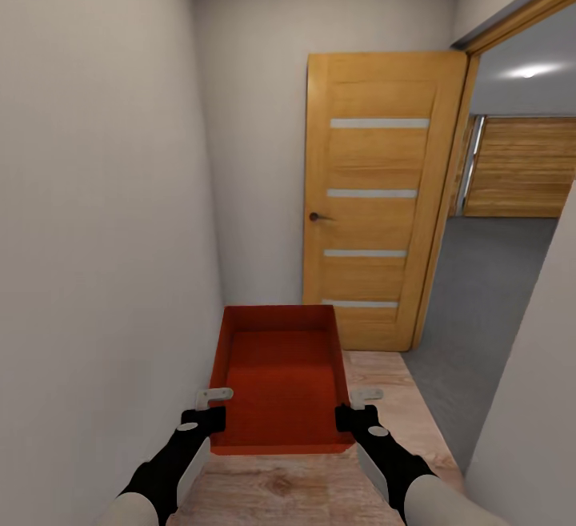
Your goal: Move the two storage containers from the living room to the garage. In the garage, place one container on the floor and stack the other container on top of it (either order is fine).
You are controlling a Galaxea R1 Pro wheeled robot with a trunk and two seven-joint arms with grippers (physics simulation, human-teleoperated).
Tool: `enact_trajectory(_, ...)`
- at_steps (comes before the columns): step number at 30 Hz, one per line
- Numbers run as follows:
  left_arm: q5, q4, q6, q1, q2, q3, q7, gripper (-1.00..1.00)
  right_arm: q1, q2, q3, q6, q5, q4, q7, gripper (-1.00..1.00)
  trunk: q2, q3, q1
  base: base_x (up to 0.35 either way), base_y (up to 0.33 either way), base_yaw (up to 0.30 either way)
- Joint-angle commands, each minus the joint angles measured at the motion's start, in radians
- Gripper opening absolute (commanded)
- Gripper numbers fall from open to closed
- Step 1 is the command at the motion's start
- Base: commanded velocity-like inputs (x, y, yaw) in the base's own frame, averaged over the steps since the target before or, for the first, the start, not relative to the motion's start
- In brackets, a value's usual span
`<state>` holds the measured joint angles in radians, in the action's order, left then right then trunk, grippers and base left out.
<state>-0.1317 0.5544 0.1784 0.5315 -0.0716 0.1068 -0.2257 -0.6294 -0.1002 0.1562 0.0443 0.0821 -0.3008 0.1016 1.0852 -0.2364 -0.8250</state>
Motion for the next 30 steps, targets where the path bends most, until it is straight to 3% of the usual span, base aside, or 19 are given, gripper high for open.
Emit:
enact_trajectory(1,0.014,0.005,-0.002,0.001,0.015,-0.013,-0.016,-1.0,-0.001,0.017,-0.018,0.004,0.013,0.003,0.009,-1.0,0.001,-0.001,-0.001,0.326,0.0,0.0)
enact_trajectory(10,0.014,0.005,-0.002,0.001,0.014,-0.013,-0.016,-1.0,-0.001,0.017,-0.018,0.005,0.013,0.002,0.01,-1.0,0.001,-0.001,-0.001,0.326,0.0,-0.036)
enact_trajectory(30,0.014,0.014,-0.004,0.001,0.015,-0.014,-0.023,-1.0,-0.001,0.017,-0.018,0.005,0.013,0.003,0.01,-1.0,0.001,-0.001,-0.001,0.326,0.0,-0.275)
